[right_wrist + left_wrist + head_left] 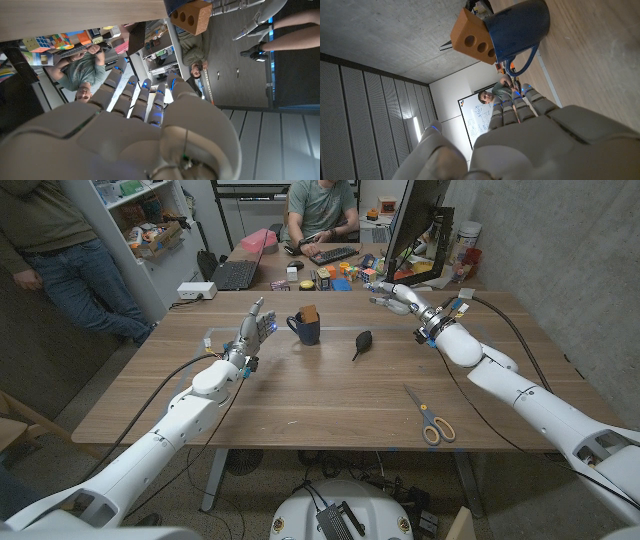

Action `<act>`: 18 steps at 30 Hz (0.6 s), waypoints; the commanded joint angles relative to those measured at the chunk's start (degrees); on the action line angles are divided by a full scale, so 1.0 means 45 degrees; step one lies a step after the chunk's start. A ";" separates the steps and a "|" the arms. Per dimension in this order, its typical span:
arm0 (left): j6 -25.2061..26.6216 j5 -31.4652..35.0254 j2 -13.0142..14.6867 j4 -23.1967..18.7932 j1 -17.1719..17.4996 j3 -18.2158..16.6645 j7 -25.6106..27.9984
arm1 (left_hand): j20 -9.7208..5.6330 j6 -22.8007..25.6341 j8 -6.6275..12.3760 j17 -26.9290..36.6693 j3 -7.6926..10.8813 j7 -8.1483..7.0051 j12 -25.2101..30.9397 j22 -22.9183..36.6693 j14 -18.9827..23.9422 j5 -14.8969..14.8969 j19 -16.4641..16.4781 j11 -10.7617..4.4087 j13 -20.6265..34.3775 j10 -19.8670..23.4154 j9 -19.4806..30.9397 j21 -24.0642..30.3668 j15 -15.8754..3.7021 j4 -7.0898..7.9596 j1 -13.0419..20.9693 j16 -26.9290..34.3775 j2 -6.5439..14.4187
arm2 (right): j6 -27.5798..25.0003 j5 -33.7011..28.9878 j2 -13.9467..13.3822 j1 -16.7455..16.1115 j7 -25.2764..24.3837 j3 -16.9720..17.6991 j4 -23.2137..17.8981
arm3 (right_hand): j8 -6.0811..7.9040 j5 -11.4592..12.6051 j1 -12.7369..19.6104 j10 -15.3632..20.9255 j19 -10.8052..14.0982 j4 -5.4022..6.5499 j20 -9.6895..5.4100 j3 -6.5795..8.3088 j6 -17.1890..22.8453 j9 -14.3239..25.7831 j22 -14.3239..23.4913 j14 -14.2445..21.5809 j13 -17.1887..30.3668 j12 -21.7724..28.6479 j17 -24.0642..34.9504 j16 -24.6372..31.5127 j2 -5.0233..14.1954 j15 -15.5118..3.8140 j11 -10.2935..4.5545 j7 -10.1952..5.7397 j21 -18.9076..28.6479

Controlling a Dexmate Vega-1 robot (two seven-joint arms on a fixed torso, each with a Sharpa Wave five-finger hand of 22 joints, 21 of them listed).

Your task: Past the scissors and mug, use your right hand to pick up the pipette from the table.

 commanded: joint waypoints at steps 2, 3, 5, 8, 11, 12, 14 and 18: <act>0.0206 0.0048 0.0033 -0.0274 0.0121 0.0009 0.0252 | 0.0103 0.0154 0.0055 0.0071 -0.0053 0.0024 0.0062 0.0028 0.0118 0.0105 0.0052 -0.0033 0.0046 0.0129 0.0017 0.0079 0.0028 -0.0044 0.0091 0.0099 0.0016 | 0.0616 -0.2691 -0.0156 0.0953 -0.0510 -0.0646 0.0139 | -0.0011 -0.0046 0.0095 0.0106 0.0261 0.0017 0.0044 0.0146 0.0129 0.0066 0.0018 0.0197 0.0060 0.0045 0.0021 0.0038 -0.0087 -0.0378 -0.0033 -0.0091 0.0026; 0.0147 0.0027 0.0027 -0.0240 0.0120 0.0005 0.0183 | 0.0103 0.0152 0.0054 0.0071 -0.0055 0.0022 0.0066 0.0028 0.0118 0.0107 0.0052 -0.0040 0.0046 0.0139 0.0018 0.0079 0.0033 -0.0044 0.0092 0.0099 0.0017 | 0.0519 -0.2918 -0.0223 0.0994 -0.0493 -0.0685 0.0024 | -0.0016 -0.0058 0.0097 0.0086 0.0256 0.0010 0.0120 0.0151 0.0131 0.0067 0.0015 0.0165 0.0061 0.0032 0.0018 0.0011 -0.0125 -0.0350 -0.0029 -0.0109 0.0000; 0.0144 0.0023 0.0037 -0.0236 0.0123 0.0008 0.0155 | 0.0175 0.0155 0.0053 0.0071 -0.0066 0.0026 0.0063 0.0028 0.0116 0.0113 0.0042 -0.0041 0.0047 0.0134 0.0018 0.0076 0.0053 -0.0047 0.0095 0.0097 0.0022 | 0.0371 -0.3348 -0.0348 0.1085 -0.0465 -0.0769 -0.0160 | -0.0032 -0.0105 0.0129 -0.0058 0.0271 -0.0053 0.0364 0.0156 0.0138 0.0067 0.0004 0.0101 0.0064 -0.0043 0.0001 -0.0060 -0.0314 -0.0205 -0.0003 -0.0149 -0.0077; 0.0212 0.0037 0.0060 -0.0270 0.0150 0.0007 0.0215 | 0.0223 0.0147 0.0048 0.0072 -0.0076 0.0030 0.0061 0.0029 0.0113 0.0118 0.0052 -0.0044 0.0047 0.0131 0.0018 0.0082 0.0071 -0.0049 0.0097 0.0095 0.0025 | 0.0427 -0.3742 -0.0421 0.1197 -0.0589 -0.0851 -0.0187 | -0.0058 -0.0146 0.0192 -0.0127 0.0281 -0.0114 0.0538 0.0181 0.0100 0.0066 -0.0002 0.0020 0.0068 -0.0081 -0.0011 -0.0118 -0.0446 -0.0171 0.0046 -0.0180 -0.0141; 0.0352 0.0043 0.0123 -0.0359 0.0191 -0.0006 0.0304 | 0.0221 0.0148 0.0047 0.0072 -0.0088 0.0030 0.0065 0.0029 0.0118 0.0124 0.0051 -0.0015 0.0047 0.0142 0.0019 0.0082 0.0068 -0.0051 0.0100 0.0097 0.0030 | 0.0417 -0.4362 -0.0532 0.1344 -0.0777 -0.0966 -0.0274 | -0.0079 -0.0188 0.0258 -0.0209 0.0299 -0.0181 0.0665 0.0192 0.0067 0.0065 -0.0008 -0.0034 0.0071 -0.0121 -0.0025 -0.0159 -0.0605 -0.0122 0.0078 -0.0218 -0.0196; 0.0283 0.0029 0.0122 -0.0335 0.0205 -0.0019 0.0255 | 0.0220 0.0149 0.0047 0.0072 -0.0091 0.0031 0.0063 0.0029 0.0116 0.0126 0.0051 -0.0005 0.0047 0.0137 0.0019 0.0083 0.0068 -0.0051 0.0100 0.0096 0.0031 | 0.0386 -0.4610 -0.0594 0.1409 -0.0785 -0.1021 -0.0342 | -0.0109 -0.0215 0.0319 -0.0265 0.0314 -0.0222 0.0730 0.0209 0.0000 0.0065 -0.0010 -0.0046 0.0074 -0.0148 -0.0032 -0.0173 -0.0703 -0.0108 0.0086 -0.0285 -0.0234; 0.0346 0.0044 0.0168 -0.0412 0.0239 -0.0038 0.0320 | 0.0230 0.0149 0.0046 0.0073 -0.0097 0.0028 0.0060 0.0030 0.0116 0.0130 0.0047 -0.0016 0.0047 0.0132 0.0019 0.0081 0.0069 -0.0053 0.0101 0.0095 0.0033 | 0.0352 -0.4979 -0.0671 0.1492 -0.0857 -0.1103 -0.0423 | -0.0128 -0.0262 0.0424 -0.0405 0.0346 -0.0267 0.0814 0.0245 -0.0048 0.0066 -0.0013 -0.0119 0.0080 -0.0208 -0.0039 -0.0210 -0.0846 0.0014 0.0083 -0.0316 -0.0297; 0.0337 0.0032 0.0238 -0.0520 0.0319 -0.0090 0.0332 | 0.0220 0.0149 0.0044 0.0073 -0.0108 0.0025 0.0058 0.0030 0.0113 0.0135 0.0056 -0.0007 0.0047 0.0129 0.0019 0.0086 0.0064 -0.0054 0.0103 0.0094 0.0037 | 0.0242 -0.5391 -0.0733 0.1655 -0.0884 -0.1221 -0.0470 | -0.0158 -0.0372 0.0564 -0.0661 0.0384 -0.0253 0.1197 0.0289 -0.0148 0.0072 -0.0013 -0.0425 0.0098 -0.0307 -0.0031 -0.0295 -0.1169 0.0382 0.0073 -0.0370 -0.0471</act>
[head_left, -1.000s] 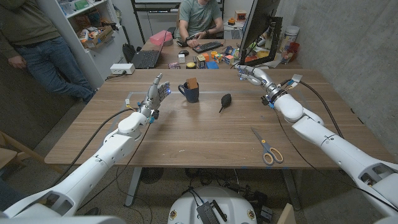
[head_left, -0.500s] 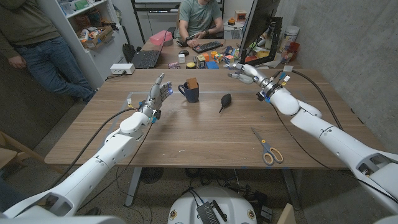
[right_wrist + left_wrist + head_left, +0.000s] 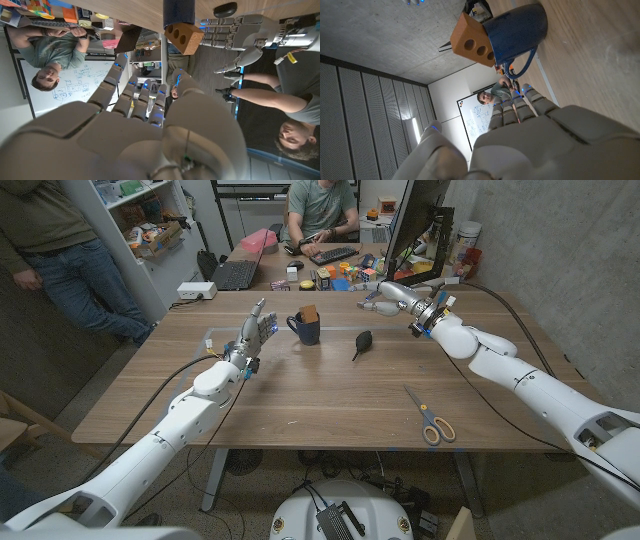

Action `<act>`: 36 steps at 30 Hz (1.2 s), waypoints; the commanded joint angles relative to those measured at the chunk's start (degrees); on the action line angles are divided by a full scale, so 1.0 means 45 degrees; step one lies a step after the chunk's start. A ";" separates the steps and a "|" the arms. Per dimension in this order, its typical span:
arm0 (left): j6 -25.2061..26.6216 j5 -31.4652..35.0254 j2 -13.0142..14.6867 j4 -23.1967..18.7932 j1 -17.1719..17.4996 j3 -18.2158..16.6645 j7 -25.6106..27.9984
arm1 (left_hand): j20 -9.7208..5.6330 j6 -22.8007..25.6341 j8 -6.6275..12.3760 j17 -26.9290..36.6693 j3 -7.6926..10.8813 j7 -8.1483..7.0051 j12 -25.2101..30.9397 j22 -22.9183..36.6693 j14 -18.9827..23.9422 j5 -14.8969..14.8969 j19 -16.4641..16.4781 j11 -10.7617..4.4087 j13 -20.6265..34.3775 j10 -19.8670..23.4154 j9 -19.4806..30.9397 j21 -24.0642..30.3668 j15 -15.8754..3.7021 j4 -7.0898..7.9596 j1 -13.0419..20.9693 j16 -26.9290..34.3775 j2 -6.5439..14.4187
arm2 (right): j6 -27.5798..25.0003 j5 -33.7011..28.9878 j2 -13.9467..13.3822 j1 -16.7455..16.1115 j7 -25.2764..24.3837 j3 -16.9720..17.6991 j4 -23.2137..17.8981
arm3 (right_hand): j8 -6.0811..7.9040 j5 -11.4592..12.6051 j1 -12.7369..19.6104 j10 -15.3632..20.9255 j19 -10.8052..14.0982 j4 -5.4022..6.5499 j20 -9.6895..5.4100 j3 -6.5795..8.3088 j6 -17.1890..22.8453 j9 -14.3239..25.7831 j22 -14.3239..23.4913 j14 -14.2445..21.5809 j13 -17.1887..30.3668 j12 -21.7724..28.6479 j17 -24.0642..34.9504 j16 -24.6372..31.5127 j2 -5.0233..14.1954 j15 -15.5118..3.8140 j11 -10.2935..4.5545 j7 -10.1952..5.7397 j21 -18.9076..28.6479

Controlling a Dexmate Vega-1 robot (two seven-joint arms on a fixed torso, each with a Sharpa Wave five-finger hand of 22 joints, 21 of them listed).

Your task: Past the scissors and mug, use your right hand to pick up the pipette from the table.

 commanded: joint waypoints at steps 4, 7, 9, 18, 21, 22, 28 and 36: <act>0.0138 0.0019 0.0240 -0.0402 0.0268 -0.0136 0.0164 | 0.0115 0.0088 0.0043 0.0074 -0.0086 -0.0028 0.0056 0.0031 0.0034 0.0143 0.0033 0.0048 0.0049 0.0079 0.0021 0.0088 0.0014 -0.0018 0.0105 0.0094 0.0042 | -0.0394 -0.2473 -0.0406 0.0735 -0.0189 -0.0609 -0.0338 | -0.0057 -0.0131 0.0068 -0.0349 0.0015 0.0016 0.0422 0.0065 -0.0044 0.0077 -0.0013 -0.0305 0.0047 -0.0154 0.0015 -0.0062 -0.0416 0.0464 0.0128 -0.0113 -0.0209; 0.0167 0.0042 0.0292 -0.0533 0.0342 -0.0168 0.0245 | 0.0119 0.0092 0.0043 0.0075 -0.0096 -0.0033 0.0059 0.0032 0.0036 0.0147 0.0025 0.0028 0.0049 0.0089 0.0021 0.0085 0.0007 -0.0019 0.0106 0.0095 0.0045 | -0.0600 -0.2944 -0.0501 0.0917 0.0014 -0.0801 -0.0472 | -0.0071 -0.0165 0.0084 -0.0506 -0.0003 0.0046 0.0477 0.0080 -0.0092 0.0080 -0.0010 -0.0452 0.0057 -0.0203 0.0025 -0.0081 -0.0494 0.0577 0.0121 -0.0108 -0.0293; 0.0137 0.0046 0.0306 -0.0570 0.0376 -0.0186 0.0251 | 0.0125 0.0103 0.0046 0.0075 -0.0102 -0.0040 0.0062 0.0032 0.0037 0.0150 0.0031 0.0026 0.0049 0.0097 0.0021 0.0088 0.0008 -0.0020 0.0106 0.0095 0.0047 | -0.0741 -0.3265 -0.0565 0.1022 0.0151 -0.0931 -0.0593 | -0.0095 -0.0191 0.0113 -0.0687 -0.0008 0.0063 0.0511 0.0107 -0.0174 0.0084 -0.0007 -0.0569 0.0065 -0.0258 0.0033 -0.0089 -0.0533 0.0646 0.0186 -0.0134 -0.0355; 0.0098 0.0025 0.0421 -0.0826 0.0623 -0.0288 0.0326 | 0.0126 0.0117 0.0047 0.0076 -0.0136 -0.0042 0.0060 0.0033 0.0067 0.0165 0.0028 0.0012 0.0050 0.0097 0.0022 0.0089 0.0012 -0.0024 0.0110 0.0105 0.0059 | -0.1040 -0.4476 -0.0828 0.1569 0.0778 -0.1431 -0.1069 | -0.0265 -0.0404 0.0409 -0.2001 0.0182 0.0090 0.0894 0.0355 -0.1105 0.0111 0.0005 -0.1156 0.0159 -0.0479 0.0060 -0.0054 -0.0754 0.1021 0.1063 -0.0170 -0.0725; 0.0148 0.0026 0.0464 -0.0932 0.0713 -0.0333 0.0429 | 0.0120 0.0134 0.0052 0.0076 -0.0147 -0.0037 0.0057 0.0033 0.0070 0.0171 0.0024 0.0011 0.0050 0.0092 0.0022 0.0088 0.0018 -0.0026 0.0112 0.0105 0.0063 | -0.1082 -0.4722 -0.0954 0.1699 0.0989 -0.1491 -0.1241 | -0.0299 -0.0481 0.0535 -0.2179 0.0453 0.0091 0.0892 0.0457 -0.1549 0.0135 0.0004 -0.1165 0.0207 -0.0405 0.0062 -0.0007 -0.0808 0.1016 0.1253 -0.0168 -0.0771; 0.0070 0.0002 0.0457 -0.0912 0.0739 -0.0350 0.0379 | 0.0117 0.0132 0.0050 0.0076 -0.0152 -0.0047 0.0060 0.0033 0.0073 0.0173 0.0028 0.0039 0.0050 0.0099 0.0022 0.0090 0.0010 -0.0026 0.0112 0.0106 0.0065 | -0.1149 -0.4893 -0.1012 0.1741 0.1089 -0.1526 -0.1340 | -0.0292 -0.0503 0.0568 -0.2247 0.0571 0.0093 0.0888 0.0485 -0.1642 0.0143 0.0004 -0.1159 0.0219 -0.0397 0.0062 0.0005 -0.0823 0.1020 0.1306 -0.0171 -0.0767; 0.0049 0.0019 0.0459 -0.0947 0.0836 -0.0377 0.0462 | 0.0119 0.0166 0.0060 0.0077 -0.0173 -0.0049 0.0069 0.0034 0.0071 0.0182 0.0027 0.0040 0.0050 0.0127 0.0023 0.0091 0.0022 -0.0029 0.0115 0.0103 0.0070 | -0.1191 -0.5390 -0.1138 0.1981 0.1528 -0.1709 -0.1491 | -0.0339 -0.0596 0.0693 -0.2394 0.0679 0.0087 0.0868 0.0583 -0.2189 0.0167 -0.0001 -0.1352 0.0256 -0.0335 0.0066 -0.0035 -0.0899 0.1111 0.1370 -0.0029 -0.0887; -0.0057 -0.0014 0.0437 -0.0922 0.0896 -0.0413 0.0432 | 0.0121 0.0210 0.0070 0.0078 -0.0205 -0.0041 0.0073 0.0035 0.0085 0.0195 0.0028 0.0029 0.0050 0.0144 0.0023 0.0093 0.0010 -0.0033 0.0118 0.0106 0.0079 | -0.1293 -0.6114 -0.1166 0.2301 0.1969 -0.2025 -0.1443 | -0.0265 -0.0846 0.0758 -0.3307 0.0606 0.0143 0.0917 0.0669 -0.2957 0.0215 0.0004 -0.1754 0.0301 -0.0437 0.0079 -0.0041 -0.1193 0.1252 0.1665 0.0142 -0.1279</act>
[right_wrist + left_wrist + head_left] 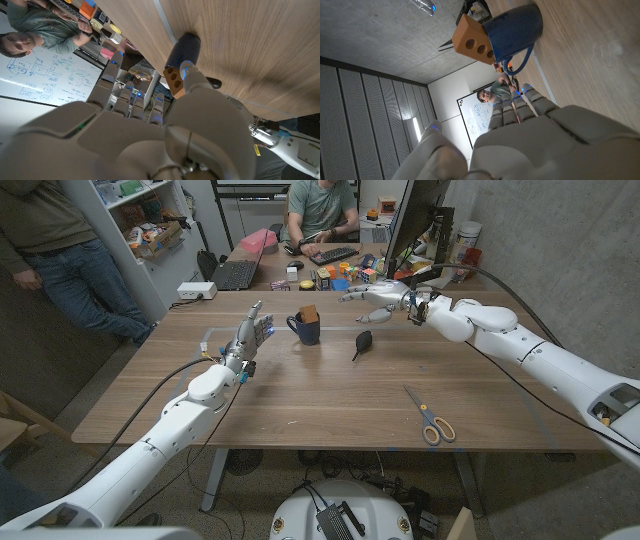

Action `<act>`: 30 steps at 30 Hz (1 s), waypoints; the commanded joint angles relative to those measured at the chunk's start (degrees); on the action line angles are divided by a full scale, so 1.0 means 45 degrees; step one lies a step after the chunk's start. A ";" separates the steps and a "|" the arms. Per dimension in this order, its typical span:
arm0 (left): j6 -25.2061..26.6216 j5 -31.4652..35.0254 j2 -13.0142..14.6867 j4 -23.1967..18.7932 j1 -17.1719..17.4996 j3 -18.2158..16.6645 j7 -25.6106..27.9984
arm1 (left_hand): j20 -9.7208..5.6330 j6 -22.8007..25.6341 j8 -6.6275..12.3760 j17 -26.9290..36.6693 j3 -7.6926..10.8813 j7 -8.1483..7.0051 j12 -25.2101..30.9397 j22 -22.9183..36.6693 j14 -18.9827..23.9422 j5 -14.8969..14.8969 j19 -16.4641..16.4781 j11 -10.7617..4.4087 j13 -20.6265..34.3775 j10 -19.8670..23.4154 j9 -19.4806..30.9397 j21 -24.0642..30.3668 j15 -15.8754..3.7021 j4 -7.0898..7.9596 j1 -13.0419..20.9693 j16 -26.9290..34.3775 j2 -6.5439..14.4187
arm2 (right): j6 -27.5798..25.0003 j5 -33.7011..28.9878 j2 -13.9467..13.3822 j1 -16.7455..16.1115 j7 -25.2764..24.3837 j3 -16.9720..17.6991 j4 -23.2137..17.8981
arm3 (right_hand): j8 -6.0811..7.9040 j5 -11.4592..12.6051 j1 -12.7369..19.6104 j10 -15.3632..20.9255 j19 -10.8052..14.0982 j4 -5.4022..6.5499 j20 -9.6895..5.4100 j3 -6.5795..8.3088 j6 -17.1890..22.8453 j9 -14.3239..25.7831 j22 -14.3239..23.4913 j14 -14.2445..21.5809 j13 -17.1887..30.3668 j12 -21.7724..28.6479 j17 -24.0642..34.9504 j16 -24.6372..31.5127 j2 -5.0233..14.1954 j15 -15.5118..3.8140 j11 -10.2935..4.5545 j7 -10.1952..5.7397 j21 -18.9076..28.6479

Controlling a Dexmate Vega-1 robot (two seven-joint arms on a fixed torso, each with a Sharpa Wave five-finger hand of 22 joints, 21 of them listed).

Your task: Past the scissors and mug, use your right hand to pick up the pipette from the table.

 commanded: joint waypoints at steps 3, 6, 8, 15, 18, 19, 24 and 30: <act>-0.0074 -0.0014 0.0036 -0.0113 0.0185 -0.0095 0.0126 | 0.0121 0.0149 0.0069 0.0013 -0.0058 0.0030 0.0073 0.0035 0.0085 0.0102 0.0028 0.0030 0.0050 0.0148 0.0025 0.0093 0.0017 0.0021 0.0069 0.0105 0.0031 | -0.0215 -0.1307 -0.0114 0.0620 0.0808 -0.0567 -0.0061 | -0.0022 -0.0218 0.0090 -0.0958 0.0028 0.0031 0.0135 0.0181 -0.0782 0.0080 0.0012 -0.0403 0.0089 -0.0035 0.0051 0.0007 -0.0208 0.0113 0.0252 0.0076 -0.0352; -0.0124 -0.0034 0.0030 -0.0101 0.0205 -0.0108 0.0093 | 0.0128 0.0160 0.0072 0.0013 -0.0066 0.0034 0.0073 0.0035 0.0094 0.0106 0.0027 0.0026 0.0050 0.0150 0.0025 0.0093 0.0021 0.0020 0.0070 0.0108 0.0034 | -0.0293 -0.1530 -0.0079 0.0753 0.0982 -0.0693 -0.0002 | -0.0055 -0.0276 0.0070 -0.1231 -0.0045 0.0059 0.0192 0.0189 -0.1214 0.0090 0.0016 -0.0635 0.0112 -0.0025 0.0054 -0.0018 -0.0299 0.0155 0.0345 0.0164 -0.0506; -0.0022 -0.0008 0.0052 -0.0160 0.0220 -0.0106 0.0188 | 0.0127 0.0161 0.0071 0.0013 -0.0072 0.0032 0.0073 0.0035 0.0097 0.0108 0.0021 0.0024 0.0050 0.0151 0.0025 0.0091 0.0016 0.0019 0.0071 0.0109 0.0035 | -0.0245 -0.1489 -0.0047 0.0826 0.1077 -0.0745 0.0109 | -0.0041 -0.0305 0.0039 -0.1388 -0.0051 0.0079 0.0234 0.0182 -0.1395 0.0095 0.0019 -0.0715 0.0124 -0.0021 0.0056 -0.0008 -0.0359 0.0203 0.0414 0.0236 -0.0580; -0.0053 -0.0003 0.0036 -0.0164 0.0258 -0.0115 0.0212 | 0.0128 0.0194 0.0077 0.0014 -0.0099 0.0043 0.0081 0.0035 0.0116 0.0120 0.0023 0.0012 0.0051 0.0179 0.0025 0.0093 0.0010 0.0016 0.0075 0.0113 0.0043 | -0.0227 -0.1770 -0.0016 0.0979 0.1205 -0.0997 0.0293 | 0.0010 -0.0339 -0.0010 -0.1726 -0.0064 0.0119 0.0238 0.0177 -0.1593 0.0102 0.0024 -0.0933 0.0143 -0.0041 0.0061 -0.0022 -0.0429 0.0263 0.0515 0.0367 -0.0707; -0.0114 -0.0008 0.0006 -0.0118 0.0249 -0.0101 0.0163 | 0.0117 0.0205 0.0079 0.0014 -0.0111 0.0044 0.0079 0.0036 0.0118 0.0125 0.0030 0.0017 0.0051 0.0179 0.0025 0.0097 0.0004 0.0014 0.0076 0.0113 0.0047 | -0.0215 -0.1868 0.0023 0.1058 0.1267 -0.1110 0.0388 | 0.0066 -0.0346 -0.0020 -0.1772 -0.0078 0.0130 0.0266 0.0183 -0.1544 0.0104 0.0026 -0.0962 0.0149 -0.0016 0.0063 -0.0007 -0.0441 0.0287 0.0532 0.0320 -0.0756; -0.0105 0.0002 -0.0006 -0.0117 0.0241 -0.0093 0.0183 | 0.0122 0.0202 0.0077 0.0014 -0.0114 0.0045 0.0079 0.0036 0.0119 0.0126 0.0023 0.0020 0.0051 0.0179 0.0025 0.0094 0.0005 0.0014 0.0077 0.0113 0.0048 | -0.0252 -0.1966 0.0028 0.1083 0.1304 -0.1160 0.0384 | 0.0130 -0.0349 -0.0024 -0.1798 -0.0114 0.0138 0.0278 0.0188 -0.1431 0.0105 0.0028 -0.0981 0.0153 0.0001 0.0064 0.0003 -0.0447 0.0302 0.0544 0.0289 -0.0801; -0.0062 0.0045 -0.0035 -0.0112 0.0197 -0.0055 0.0226 | 0.0121 0.0207 0.0075 0.0014 -0.0131 0.0040 0.0077 0.0036 0.0127 0.0133 0.0013 0.0029 0.0051 0.0180 0.0026 0.0091 0.0007 0.0012 0.0078 0.0114 0.0052 | -0.0212 -0.2175 0.0032 0.1189 0.1260 -0.1332 0.0546 | 0.0265 -0.0360 -0.0044 -0.1820 -0.0120 0.0160 0.0304 0.0200 -0.1149 0.0106 0.0033 -0.1038 0.0162 0.0055 0.0066 0.0020 -0.0458 0.0308 0.0515 0.0217 -0.0877; -0.0046 0.0056 -0.0074 -0.0075 0.0145 -0.0025 0.0226 | 0.0122 0.0206 0.0069 0.0014 -0.0151 0.0052 0.0080 0.0036 0.0124 0.0141 0.0022 0.0033 0.0052 0.0192 0.0026 0.0095 0.0008 0.0009 0.0081 0.0111 0.0057 | -0.0217 -0.2446 0.0054 0.1277 0.1163 -0.1531 0.0704 | 0.0273 -0.0364 -0.0052 -0.1832 -0.0144 0.0173 0.0310 0.0210 -0.1140 0.0107 0.0035 -0.1035 0.0166 0.0079 0.0068 0.0039 -0.0454 0.0297 0.0479 0.0207 -0.0925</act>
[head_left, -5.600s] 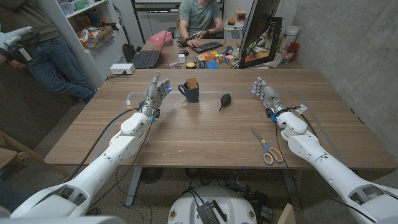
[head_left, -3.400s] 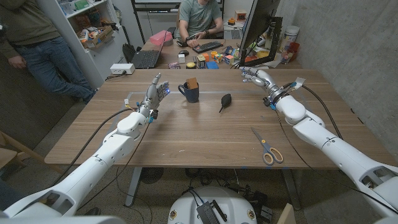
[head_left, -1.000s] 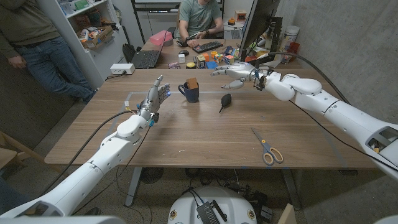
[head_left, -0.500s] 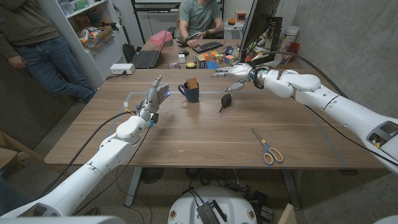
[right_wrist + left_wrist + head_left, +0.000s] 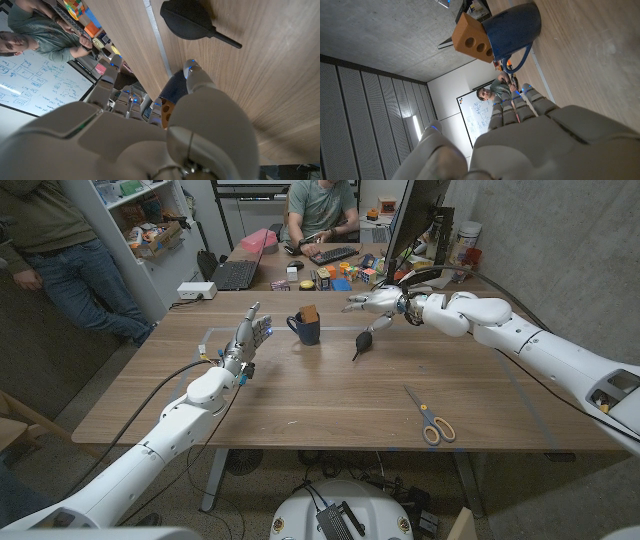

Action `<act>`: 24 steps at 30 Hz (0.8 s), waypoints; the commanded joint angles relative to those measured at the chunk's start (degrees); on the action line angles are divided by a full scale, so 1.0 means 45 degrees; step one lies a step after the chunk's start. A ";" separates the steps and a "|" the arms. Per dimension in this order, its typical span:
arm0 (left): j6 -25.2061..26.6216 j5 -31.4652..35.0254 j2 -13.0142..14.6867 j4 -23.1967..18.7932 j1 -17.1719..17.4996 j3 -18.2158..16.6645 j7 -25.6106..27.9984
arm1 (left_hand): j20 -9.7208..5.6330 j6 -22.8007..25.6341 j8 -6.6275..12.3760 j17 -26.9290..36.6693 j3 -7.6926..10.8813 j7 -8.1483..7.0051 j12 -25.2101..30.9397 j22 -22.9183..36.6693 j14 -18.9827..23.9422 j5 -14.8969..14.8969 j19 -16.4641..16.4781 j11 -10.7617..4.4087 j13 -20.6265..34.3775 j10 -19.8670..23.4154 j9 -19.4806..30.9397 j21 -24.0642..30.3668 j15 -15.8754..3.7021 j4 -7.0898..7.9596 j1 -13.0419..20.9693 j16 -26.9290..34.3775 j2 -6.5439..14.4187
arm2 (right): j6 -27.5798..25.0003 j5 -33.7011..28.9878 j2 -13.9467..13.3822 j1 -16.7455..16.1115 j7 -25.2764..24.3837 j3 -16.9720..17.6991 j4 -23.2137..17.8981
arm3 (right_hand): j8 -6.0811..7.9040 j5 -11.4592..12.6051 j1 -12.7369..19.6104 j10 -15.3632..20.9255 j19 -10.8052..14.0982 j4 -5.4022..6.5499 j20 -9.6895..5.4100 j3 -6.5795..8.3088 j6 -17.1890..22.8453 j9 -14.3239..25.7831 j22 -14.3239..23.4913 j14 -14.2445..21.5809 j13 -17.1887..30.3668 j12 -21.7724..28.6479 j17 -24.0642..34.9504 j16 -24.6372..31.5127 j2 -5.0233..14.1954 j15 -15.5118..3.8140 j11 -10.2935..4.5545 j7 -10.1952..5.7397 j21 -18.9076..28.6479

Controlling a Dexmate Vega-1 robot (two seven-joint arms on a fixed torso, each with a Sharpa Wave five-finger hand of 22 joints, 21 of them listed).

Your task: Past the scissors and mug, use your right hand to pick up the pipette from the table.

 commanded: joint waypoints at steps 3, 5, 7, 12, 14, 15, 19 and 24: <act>0.0131 0.0070 -0.0065 0.0040 -0.0103 0.0088 0.0078 | 0.0127 0.0105 0.0064 0.0017 -0.0059 -0.0048 0.0078 0.0036 0.0124 0.0046 0.0026 0.0010 0.0052 0.0103 0.0026 0.0098 0.0008 0.0007 0.0082 0.0110 0.0060 | -0.0022 -0.0635 0.0174 0.0298 -0.0072 -0.0500 0.0449 | 0.0108 -0.0034 0.0017 -0.0084 -0.0031 0.0090 0.0082 0.0063 0.0011 0.0014 0.0036 -0.0068 0.0053 0.0085 0.0071 0.0039 -0.0079 0.0022 0.0011 -0.0026 -0.0142; 0.0099 0.0059 -0.0082 0.0064 -0.0111 0.0085 0.0058 | 0.0130 0.0117 0.0068 0.0017 -0.0064 -0.0044 0.0074 0.0036 0.0121 0.0048 0.0014 0.0009 0.0052 0.0093 0.0026 0.0093 0.0006 0.0007 0.0083 0.0108 0.0062 | -0.0044 -0.0725 0.0247 0.0342 -0.0143 -0.0591 0.0541 | 0.0106 -0.0034 0.0016 -0.0119 -0.0070 0.0096 0.0131 0.0072 0.0000 0.0014 0.0038 -0.0109 0.0055 0.0086 0.0073 0.0033 -0.0072 0.0020 -0.0011 -0.0021 -0.0179; 0.0140 0.0059 -0.0085 0.0049 -0.0113 0.0085 0.0095 | 0.0129 0.0112 0.0064 0.0017 -0.0072 -0.0049 0.0075 0.0037 0.0118 0.0050 0.0019 0.0001 0.0052 0.0097 0.0027 0.0095 0.0007 0.0006 0.0083 0.0106 0.0064 | -0.0072 -0.0858 0.0308 0.0362 -0.0412 -0.0672 0.0653 | 0.0123 -0.0043 -0.0004 -0.0256 -0.0286 0.0123 0.0266 0.0101 0.0016 0.0013 0.0049 -0.0423 0.0063 0.0099 0.0076 -0.0030 -0.0054 0.0060 -0.0114 -0.0033 -0.0360; 0.0254 0.0066 -0.0073 0.0032 -0.0120 0.0111 0.0140 | 0.0136 0.0111 0.0061 0.0017 -0.0085 -0.0043 0.0074 0.0037 0.0117 0.0056 0.0026 0.0011 0.0052 0.0099 0.0027 0.0099 0.0009 0.0005 0.0085 0.0105 0.0069 | -0.0176 -0.1039 0.0543 0.0529 -0.0570 -0.0929 0.1015 | 0.0265 -0.0062 -0.0085 -0.0448 -0.0285 0.0172 0.0405 0.0125 0.0386 0.0007 0.0067 -0.0773 0.0058 0.0132 0.0082 -0.0028 -0.0057 0.0215 -0.0605 -0.0187 -0.0523; 0.0270 0.0064 -0.0061 0.0010 -0.0098 0.0103 0.0160 | 0.0125 0.0114 0.0061 0.0017 -0.0091 -0.0039 0.0073 0.0037 0.0117 0.0058 0.0024 0.0011 0.0052 0.0099 0.0027 0.0098 0.0011 0.0004 0.0086 0.0104 0.0071 | -0.0122 -0.1016 0.0619 0.0627 -0.0608 -0.1027 0.1210 | 0.0275 -0.0065 -0.0098 -0.0439 -0.0287 0.0178 0.0412 0.0125 0.0419 0.0006 0.0069 -0.0789 0.0057 0.0144 0.0082 -0.0022 -0.0060 0.0230 -0.0598 -0.0200 -0.0538; 0.0341 0.0078 -0.0034 -0.0037 -0.0083 0.0099 0.0218 | 0.0129 0.0117 0.0061 0.0017 -0.0095 -0.0034 0.0073 0.0037 0.0115 0.0060 0.0022 0.0013 0.0052 0.0099 0.0027 0.0097 0.0008 0.0004 0.0087 0.0103 0.0072 | -0.0111 -0.1073 0.0631 0.0674 -0.0659 -0.1088 0.1275 | 0.0279 -0.0067 -0.0108 -0.0443 -0.0286 0.0182 0.0415 0.0123 0.0435 0.0006 0.0071 -0.0796 0.0056 0.0148 0.0083 -0.0017 -0.0062 0.0228 -0.0598 -0.0192 -0.0547; 0.0435 0.0080 0.0056 -0.0152 -0.0002 0.0047 0.0304 | 0.0127 0.0122 0.0060 0.0018 -0.0109 -0.0043 0.0072 0.0037 0.0116 0.0065 0.0021 0.0022 0.0053 0.0100 0.0027 0.0097 0.0012 0.0002 0.0089 0.0103 0.0075 | -0.0002 -0.1064 0.0636 0.0806 -0.0773 -0.1241 0.1499 | 0.0284 -0.0071 -0.0125 -0.0448 -0.0280 0.0191 0.0419 0.0122 0.0457 0.0004 0.0073 -0.0817 0.0055 0.0155 0.0083 -0.0012 -0.0064 0.0204 -0.0601 -0.0182 -0.0561; 0.0446 0.0053 0.0111 -0.0247 0.0087 -0.0034 0.0375 | 0.0139 0.0125 0.0058 0.0018 -0.0125 -0.0039 0.0065 0.0037 0.0111 0.0072 0.0010 0.0029 0.0053 0.0086 0.0027 0.0094 0.0007 0.0000 0.0091 0.0100 0.0079 | -0.0011 -0.1063 0.0560 0.0880 -0.0747 -0.1355 0.1588 | 0.0206 -0.0081 -0.0180 -0.0552 -0.0331 0.0215 0.0434 0.0121 0.0296 -0.0003 0.0079 -0.0952 0.0050 0.0147 0.0085 -0.0017 -0.0072 0.0184 -0.0601 -0.0124 -0.0643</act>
